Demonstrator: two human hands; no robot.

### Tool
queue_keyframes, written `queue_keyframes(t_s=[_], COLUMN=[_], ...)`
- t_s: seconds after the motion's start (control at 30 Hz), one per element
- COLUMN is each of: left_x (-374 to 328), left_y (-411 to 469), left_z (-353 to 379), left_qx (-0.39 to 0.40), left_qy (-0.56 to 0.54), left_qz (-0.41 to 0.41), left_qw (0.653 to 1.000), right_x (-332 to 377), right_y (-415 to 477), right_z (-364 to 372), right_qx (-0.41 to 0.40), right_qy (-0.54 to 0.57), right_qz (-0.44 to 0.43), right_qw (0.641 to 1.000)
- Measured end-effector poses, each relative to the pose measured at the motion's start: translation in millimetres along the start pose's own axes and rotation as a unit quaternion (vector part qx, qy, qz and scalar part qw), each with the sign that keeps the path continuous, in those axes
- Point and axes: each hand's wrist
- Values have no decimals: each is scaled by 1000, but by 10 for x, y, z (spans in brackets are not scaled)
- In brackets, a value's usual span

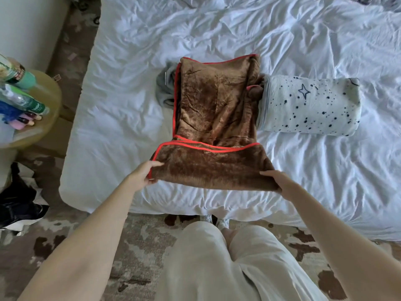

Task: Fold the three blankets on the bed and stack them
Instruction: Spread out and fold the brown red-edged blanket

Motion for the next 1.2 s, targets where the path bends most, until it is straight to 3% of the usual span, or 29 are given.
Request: queue_keyframes(t_s=[0.13, 0.27, 0.4, 0.53, 0.73, 0.83, 1.03, 1.2], left_x=[-551, -1087, -1401, -1350, -1043, -914, -1119, -1376], left_y=[111, 199, 358, 671, 1247, 1508, 1741, 1798], left_z=[22, 39, 51, 140, 339, 362, 354, 399], left_qx=[-52, -71, -39, -47, -158, -212, -127, -81], left_qy=[-73, -127, -178, -77, 36, 94, -21, -69], left_qz=[29, 55, 72, 85, 123, 132, 168, 144], left_qw=[996, 988, 981, 992, 979, 964, 977, 984], right_x=[530, 1080, 1483, 1509, 1070, 879, 960, 1212], right_y=[84, 169, 231, 444, 1022, 1235, 1364, 1375], right_z=[134, 334, 477, 521, 506, 524, 664, 799], right_qx=[-25, -44, 33, 14, -78, -83, -43, 15], right_qy=[79, 85, 124, 34, -69, -75, -11, -17], right_qz=[-68, -101, -115, -135, -141, -157, -239, -241], right_qw=[994, 990, 985, 990, 985, 981, 970, 970])
Point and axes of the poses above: each hand's wrist, its own y-axis towards the middle knuckle, its own z-axis out of the palm, x = y × z, and after that the axes turned 13 degrees about y, right-handed
